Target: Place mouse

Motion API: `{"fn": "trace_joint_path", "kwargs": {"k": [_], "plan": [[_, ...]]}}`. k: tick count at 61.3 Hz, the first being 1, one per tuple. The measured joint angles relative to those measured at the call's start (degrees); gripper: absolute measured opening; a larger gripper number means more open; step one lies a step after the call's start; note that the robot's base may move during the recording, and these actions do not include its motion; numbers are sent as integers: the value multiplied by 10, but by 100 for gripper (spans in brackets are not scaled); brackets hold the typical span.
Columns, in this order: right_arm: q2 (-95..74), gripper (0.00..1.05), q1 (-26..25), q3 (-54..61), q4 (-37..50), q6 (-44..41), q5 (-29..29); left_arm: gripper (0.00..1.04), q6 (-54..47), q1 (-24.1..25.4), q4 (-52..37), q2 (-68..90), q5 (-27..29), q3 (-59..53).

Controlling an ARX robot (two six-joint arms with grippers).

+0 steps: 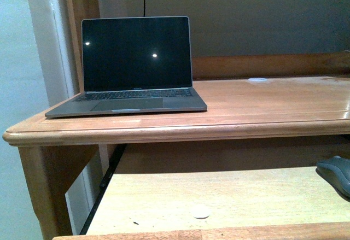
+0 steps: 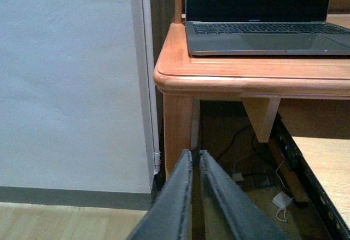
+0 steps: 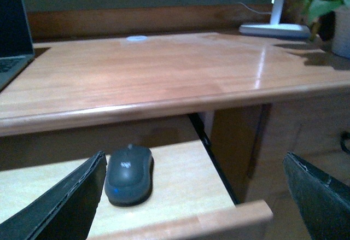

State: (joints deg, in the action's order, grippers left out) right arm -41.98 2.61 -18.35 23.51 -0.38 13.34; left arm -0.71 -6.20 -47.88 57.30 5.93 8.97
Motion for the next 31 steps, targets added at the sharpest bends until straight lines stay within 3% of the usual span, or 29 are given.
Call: {"fn": "trace_joint_path", "kwargs": {"k": [9, 12, 31], "plan": [[-143, 97, 45, -54, 11, -40, -19, 3, 3, 15, 31, -57, -19, -27], [-175, 97, 56, -66, 4, -52, -23, 3, 3, 37, 43, -76, -51, -34], [-282, 97, 81, -135, -9, -102, -7, 3, 4, 59, 78, -154, -59, -82]]}}
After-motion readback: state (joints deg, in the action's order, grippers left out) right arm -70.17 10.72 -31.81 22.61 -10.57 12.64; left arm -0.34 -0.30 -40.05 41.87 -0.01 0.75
